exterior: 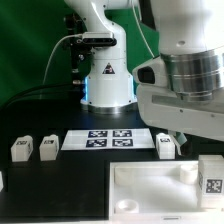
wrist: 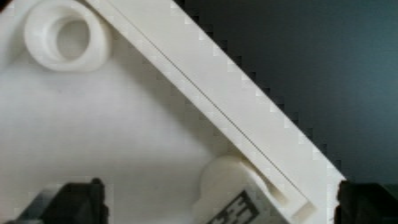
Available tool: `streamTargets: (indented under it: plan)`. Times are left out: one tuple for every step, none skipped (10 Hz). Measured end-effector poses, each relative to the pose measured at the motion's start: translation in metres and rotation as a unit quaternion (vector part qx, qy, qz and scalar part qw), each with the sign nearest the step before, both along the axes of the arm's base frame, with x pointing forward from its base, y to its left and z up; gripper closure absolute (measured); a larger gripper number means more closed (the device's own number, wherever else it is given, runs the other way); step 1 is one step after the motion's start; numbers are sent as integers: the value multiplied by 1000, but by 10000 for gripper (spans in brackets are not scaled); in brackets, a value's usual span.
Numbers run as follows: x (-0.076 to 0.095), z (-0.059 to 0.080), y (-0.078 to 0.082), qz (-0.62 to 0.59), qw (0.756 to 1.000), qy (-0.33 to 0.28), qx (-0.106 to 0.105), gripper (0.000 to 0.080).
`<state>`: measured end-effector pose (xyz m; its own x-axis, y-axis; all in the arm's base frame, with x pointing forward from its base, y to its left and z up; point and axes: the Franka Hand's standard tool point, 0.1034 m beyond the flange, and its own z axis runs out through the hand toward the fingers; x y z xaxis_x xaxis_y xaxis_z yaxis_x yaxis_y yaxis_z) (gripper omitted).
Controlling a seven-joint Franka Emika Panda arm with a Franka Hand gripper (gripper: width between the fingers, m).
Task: Assemble one leg
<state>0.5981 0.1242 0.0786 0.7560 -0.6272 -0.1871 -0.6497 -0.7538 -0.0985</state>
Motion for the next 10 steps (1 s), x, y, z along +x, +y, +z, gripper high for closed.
streamTargets:
  plan:
    - [0,-1,-1,53,999,-10,4,150]
    - [0,-1,-1,77,997,-15,6,150]
    - [2,1,1,159,987,-32,-15,150]
    - [10,5,4,244,968,-57,-28,150]
    - [17,6,2,305,949,-71,-25,150]
    - [26,5,-3,353,932,-83,-23,150]
    - [28,5,-6,372,924,-87,-22,150]
    - [27,5,-5,378,921,-87,-21,150]
    - [27,5,-5,378,922,-87,-21,150]
    - [27,4,-5,377,922,-87,-21,268]
